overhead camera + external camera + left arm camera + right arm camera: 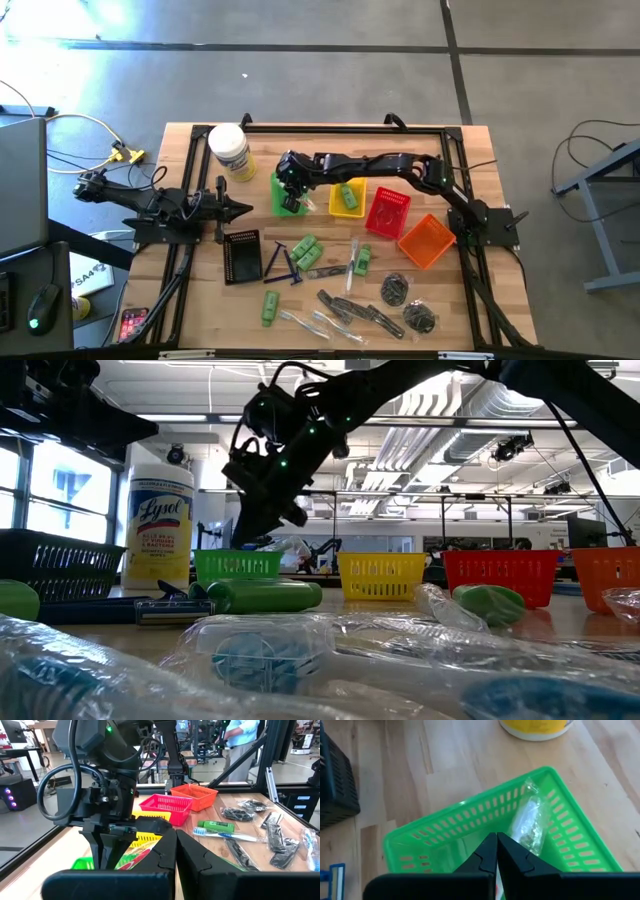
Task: Pick & Place Travel size toiletries
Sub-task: Put the orange toothbrush into the green bin
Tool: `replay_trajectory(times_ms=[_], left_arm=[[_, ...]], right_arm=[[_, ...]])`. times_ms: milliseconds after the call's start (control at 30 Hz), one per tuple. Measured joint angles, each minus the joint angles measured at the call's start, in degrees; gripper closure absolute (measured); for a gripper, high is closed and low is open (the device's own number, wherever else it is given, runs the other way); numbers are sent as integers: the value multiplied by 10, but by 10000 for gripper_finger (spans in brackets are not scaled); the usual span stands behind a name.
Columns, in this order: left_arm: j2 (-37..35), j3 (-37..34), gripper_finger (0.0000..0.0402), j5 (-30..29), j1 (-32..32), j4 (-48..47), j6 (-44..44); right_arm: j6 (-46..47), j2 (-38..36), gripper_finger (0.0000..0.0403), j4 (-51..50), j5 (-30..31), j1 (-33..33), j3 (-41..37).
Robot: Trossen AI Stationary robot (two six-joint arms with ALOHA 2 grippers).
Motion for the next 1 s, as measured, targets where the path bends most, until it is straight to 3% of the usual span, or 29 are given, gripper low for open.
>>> replay_trajectory(times_ms=[767,1000], left_arm=[[0,0,401,0,0,-1,-5],[0,0,402,0,0,-22,-5]], right_arm=[[24,-1,400,3,36,5,0],[-32,-98,400,51,-16,34,-1]])
